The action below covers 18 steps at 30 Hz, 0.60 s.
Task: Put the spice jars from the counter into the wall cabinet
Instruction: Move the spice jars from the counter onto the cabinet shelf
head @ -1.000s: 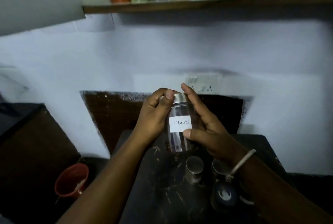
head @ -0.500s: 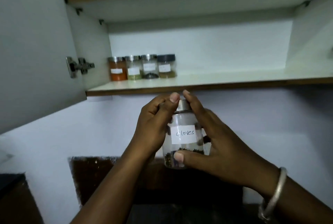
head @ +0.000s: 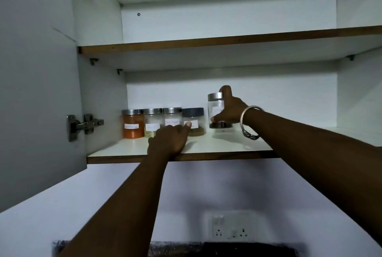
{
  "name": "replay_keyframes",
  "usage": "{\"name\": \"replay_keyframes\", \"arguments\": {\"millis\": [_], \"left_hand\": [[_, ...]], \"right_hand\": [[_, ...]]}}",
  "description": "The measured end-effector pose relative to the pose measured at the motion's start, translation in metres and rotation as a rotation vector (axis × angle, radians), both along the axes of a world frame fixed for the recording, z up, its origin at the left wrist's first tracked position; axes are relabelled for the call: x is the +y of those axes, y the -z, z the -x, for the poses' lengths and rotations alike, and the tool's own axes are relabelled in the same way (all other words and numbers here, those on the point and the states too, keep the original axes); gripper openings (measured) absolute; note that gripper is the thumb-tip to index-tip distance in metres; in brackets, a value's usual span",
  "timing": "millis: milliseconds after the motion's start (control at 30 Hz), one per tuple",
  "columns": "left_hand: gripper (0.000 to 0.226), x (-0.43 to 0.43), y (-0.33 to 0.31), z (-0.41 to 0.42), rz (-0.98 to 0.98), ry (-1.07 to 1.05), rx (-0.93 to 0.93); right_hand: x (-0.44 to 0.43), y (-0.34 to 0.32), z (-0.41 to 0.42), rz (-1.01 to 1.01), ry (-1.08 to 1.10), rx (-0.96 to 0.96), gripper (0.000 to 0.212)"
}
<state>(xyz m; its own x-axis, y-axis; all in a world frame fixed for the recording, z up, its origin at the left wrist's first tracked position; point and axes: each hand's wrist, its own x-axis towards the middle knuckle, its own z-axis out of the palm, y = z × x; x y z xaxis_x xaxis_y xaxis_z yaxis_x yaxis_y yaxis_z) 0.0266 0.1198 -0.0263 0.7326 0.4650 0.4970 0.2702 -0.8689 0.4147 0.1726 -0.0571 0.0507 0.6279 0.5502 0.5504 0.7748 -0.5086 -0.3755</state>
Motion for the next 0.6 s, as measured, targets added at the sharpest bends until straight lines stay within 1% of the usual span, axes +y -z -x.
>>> {"name": "replay_keyframes", "arguments": {"millis": [167, 333, 400, 467, 500, 600], "left_hand": [[0.066, 0.014, 0.004, -0.015, -0.012, 0.026, 0.001], [0.064, 0.019, 0.007, -0.022, -0.063, 0.051, -0.018], [0.064, 0.019, 0.008, -0.023, -0.072, 0.044, -0.017], [0.064, 0.019, 0.007, -0.024, -0.075, 0.044, -0.007], [0.063, 0.018, 0.007, -0.023, -0.078, 0.044, -0.012], [0.052, 0.016, 0.005, -0.019, -0.071, 0.048, -0.070]], "right_hand": [[0.050, 0.015, -0.045, 0.065, 0.104, 0.067, 0.100], [0.075, 0.030, -0.073, 0.062, 0.193, 0.062, 0.102], [0.076, 0.032, -0.081, 0.105, 0.192, 0.064, 0.105], [0.074, 0.034, -0.088, 0.102, 0.166, 0.077, 0.110], [0.073, 0.037, -0.090, 0.081, 0.141, 0.097, 0.116], [0.068, 0.042, -0.078, 0.042, 0.092, 0.185, 0.147]]}}
